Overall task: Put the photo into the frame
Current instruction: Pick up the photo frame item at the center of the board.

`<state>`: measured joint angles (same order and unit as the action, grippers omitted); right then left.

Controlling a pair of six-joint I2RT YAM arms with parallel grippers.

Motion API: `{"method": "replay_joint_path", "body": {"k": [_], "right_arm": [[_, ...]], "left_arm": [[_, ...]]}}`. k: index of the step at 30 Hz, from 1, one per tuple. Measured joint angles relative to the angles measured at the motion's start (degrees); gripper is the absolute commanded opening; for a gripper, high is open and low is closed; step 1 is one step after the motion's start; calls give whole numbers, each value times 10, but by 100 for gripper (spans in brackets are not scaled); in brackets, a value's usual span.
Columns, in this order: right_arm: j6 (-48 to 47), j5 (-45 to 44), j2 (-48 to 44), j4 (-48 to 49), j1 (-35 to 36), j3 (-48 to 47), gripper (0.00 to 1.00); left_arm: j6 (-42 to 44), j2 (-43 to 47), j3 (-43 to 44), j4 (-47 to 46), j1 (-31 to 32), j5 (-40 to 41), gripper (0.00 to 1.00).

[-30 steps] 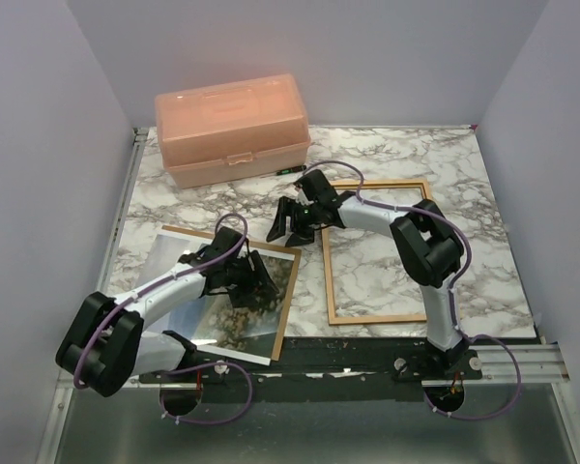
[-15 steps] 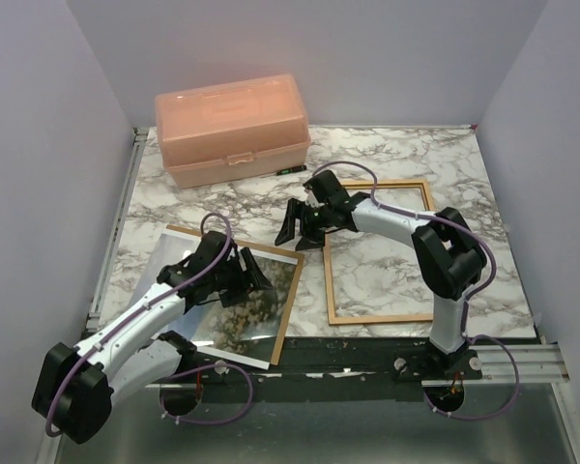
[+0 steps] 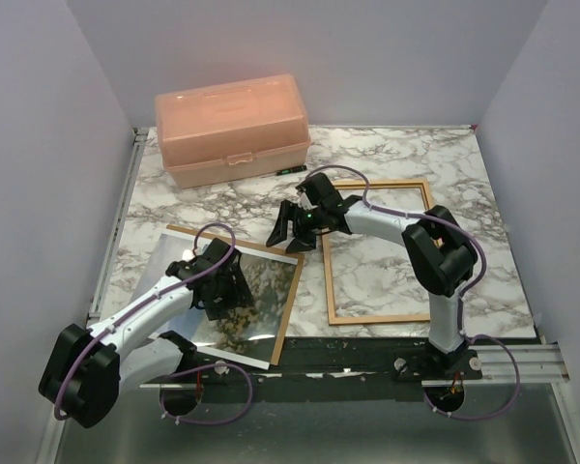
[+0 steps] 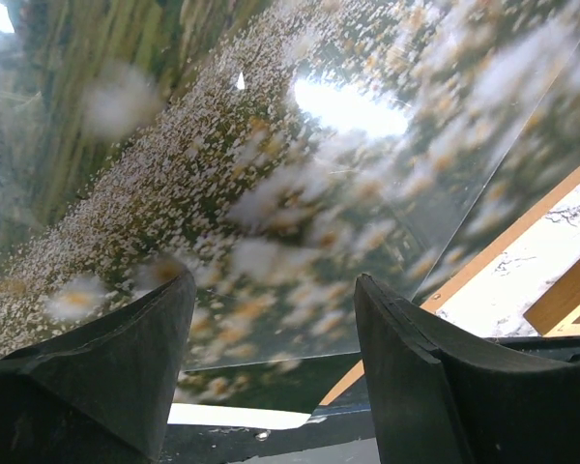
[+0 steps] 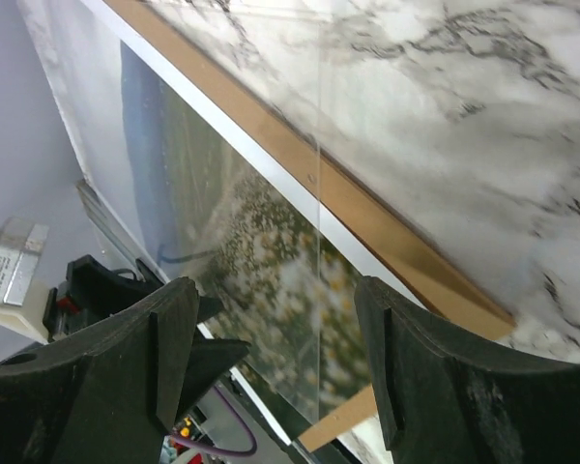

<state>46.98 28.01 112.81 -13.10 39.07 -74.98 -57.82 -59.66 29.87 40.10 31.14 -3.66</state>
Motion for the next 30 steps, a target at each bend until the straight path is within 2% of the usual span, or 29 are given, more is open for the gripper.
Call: {"method": "replay_joint_path", "body": {"k": [10,22,26,30], "right_arm": [[28,25,78,32,4,-52,74],[20,1,148,15,4,-156,74],[23,5,154,21,3,-162,74],[41,26,155,72,3,-140,74]], "left_arm": [[6,-10,2,-2,0,-1,67],[8,-10,-5,-23,0,-22,67],[8,-10,-8,-31,0,-30,67],[7,-7,-12,-41,0,-36,67]]}}
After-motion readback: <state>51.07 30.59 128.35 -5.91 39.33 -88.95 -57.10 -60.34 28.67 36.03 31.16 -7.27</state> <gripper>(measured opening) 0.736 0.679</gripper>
